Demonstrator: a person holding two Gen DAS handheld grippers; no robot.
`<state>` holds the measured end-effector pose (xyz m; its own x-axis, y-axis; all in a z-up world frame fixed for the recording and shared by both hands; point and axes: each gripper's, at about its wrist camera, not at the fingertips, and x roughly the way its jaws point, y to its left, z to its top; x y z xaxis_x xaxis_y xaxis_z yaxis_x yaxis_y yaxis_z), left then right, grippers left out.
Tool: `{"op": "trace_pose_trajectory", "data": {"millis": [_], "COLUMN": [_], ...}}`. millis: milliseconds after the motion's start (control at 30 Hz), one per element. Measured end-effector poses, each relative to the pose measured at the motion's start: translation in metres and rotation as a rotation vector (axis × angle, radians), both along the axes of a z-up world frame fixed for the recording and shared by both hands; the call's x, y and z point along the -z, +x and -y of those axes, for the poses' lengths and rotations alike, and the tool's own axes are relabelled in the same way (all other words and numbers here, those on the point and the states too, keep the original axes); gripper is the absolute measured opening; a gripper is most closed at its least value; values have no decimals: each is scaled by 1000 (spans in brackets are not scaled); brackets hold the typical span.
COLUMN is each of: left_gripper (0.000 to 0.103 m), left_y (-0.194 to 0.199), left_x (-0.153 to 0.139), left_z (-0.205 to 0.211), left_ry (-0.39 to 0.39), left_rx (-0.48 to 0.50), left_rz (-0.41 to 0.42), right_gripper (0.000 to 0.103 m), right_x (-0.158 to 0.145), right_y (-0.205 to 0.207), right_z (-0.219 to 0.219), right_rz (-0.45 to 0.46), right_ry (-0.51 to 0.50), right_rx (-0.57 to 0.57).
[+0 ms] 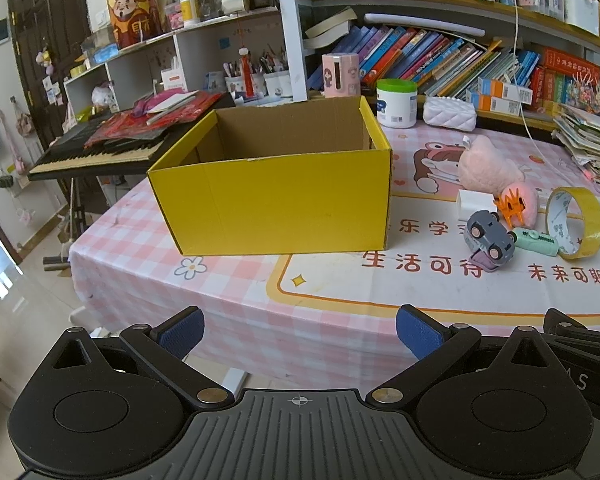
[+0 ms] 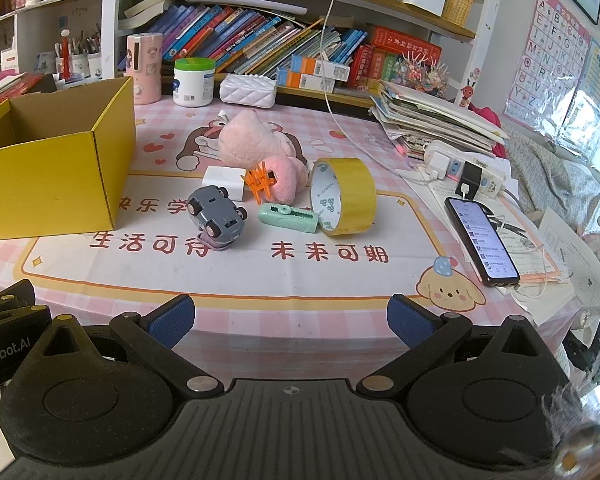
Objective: Organize objects
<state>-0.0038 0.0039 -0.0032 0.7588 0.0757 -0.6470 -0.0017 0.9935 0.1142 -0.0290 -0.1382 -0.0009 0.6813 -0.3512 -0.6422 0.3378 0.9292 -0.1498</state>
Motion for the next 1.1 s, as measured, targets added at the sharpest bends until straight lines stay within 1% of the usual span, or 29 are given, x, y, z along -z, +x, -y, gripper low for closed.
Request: {"op": "trace_pose_trajectory", "data": {"millis": [567, 1100], "left_gripper": [103, 103], "left_y": [15, 40], "left_x": [5, 10], "left_z": [4, 30], "left_ry": [-5, -27], "left_rx": [9, 6], "left_rz": [-36, -62], "right_gripper": [103, 103], "right_x": [6, 9], "right_y": [13, 41], "right_z": [6, 36], "right_rz": [-37, -58], "right_ry": [-2, 1], "right_rx": [4, -15]}}
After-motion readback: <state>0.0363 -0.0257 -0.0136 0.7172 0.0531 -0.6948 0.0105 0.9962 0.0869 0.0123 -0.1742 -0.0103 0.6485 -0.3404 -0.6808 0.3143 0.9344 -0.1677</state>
